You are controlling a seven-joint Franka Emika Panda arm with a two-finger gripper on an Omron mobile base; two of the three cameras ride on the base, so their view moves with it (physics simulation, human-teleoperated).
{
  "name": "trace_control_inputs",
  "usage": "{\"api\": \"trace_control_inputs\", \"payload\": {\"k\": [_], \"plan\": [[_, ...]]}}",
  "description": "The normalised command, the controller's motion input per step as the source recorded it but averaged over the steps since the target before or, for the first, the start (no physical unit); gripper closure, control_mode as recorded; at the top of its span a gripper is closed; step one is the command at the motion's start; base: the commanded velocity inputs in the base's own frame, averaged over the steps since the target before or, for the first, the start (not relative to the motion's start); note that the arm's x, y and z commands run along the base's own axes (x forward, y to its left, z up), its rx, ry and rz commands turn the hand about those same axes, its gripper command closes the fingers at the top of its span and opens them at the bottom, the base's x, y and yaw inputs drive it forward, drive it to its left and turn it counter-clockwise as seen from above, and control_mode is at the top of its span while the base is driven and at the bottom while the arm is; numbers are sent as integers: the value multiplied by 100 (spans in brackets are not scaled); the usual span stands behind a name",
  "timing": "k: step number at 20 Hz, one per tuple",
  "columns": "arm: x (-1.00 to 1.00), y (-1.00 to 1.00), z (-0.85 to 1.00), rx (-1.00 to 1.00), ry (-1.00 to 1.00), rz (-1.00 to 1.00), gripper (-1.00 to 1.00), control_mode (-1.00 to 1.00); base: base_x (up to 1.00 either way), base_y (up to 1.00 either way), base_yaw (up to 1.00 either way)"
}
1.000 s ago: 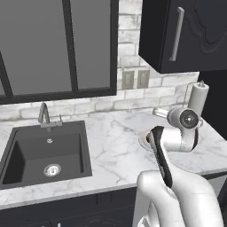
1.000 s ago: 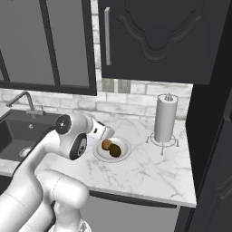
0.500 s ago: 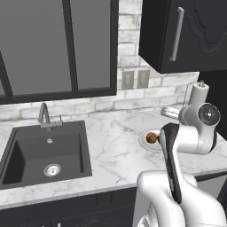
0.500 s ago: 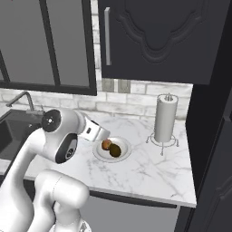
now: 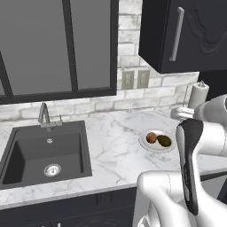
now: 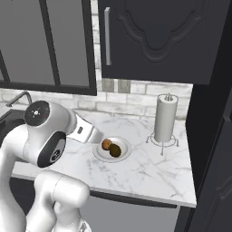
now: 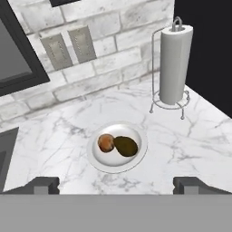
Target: Pick the avocado and bread from the counter and place them on the plate. Then pick the jam from the cabinet and place it next to the plate. Lastly close the cabinet door.
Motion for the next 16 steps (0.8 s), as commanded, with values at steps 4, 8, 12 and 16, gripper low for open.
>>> {"api": "trace_control_inputs", "payload": {"k": [4,8,12,16], "plan": [[-57,29,0,0,-9,3,-100,-100,0,0,0],[-50,31,0,0,-9,0,-100,-100,0,0,0],[-29,34,0,-1,-2,0,-100,-100,0,0,0],[-4,46,-6,-6,0,0,-100,-100,0,0,0]]}}
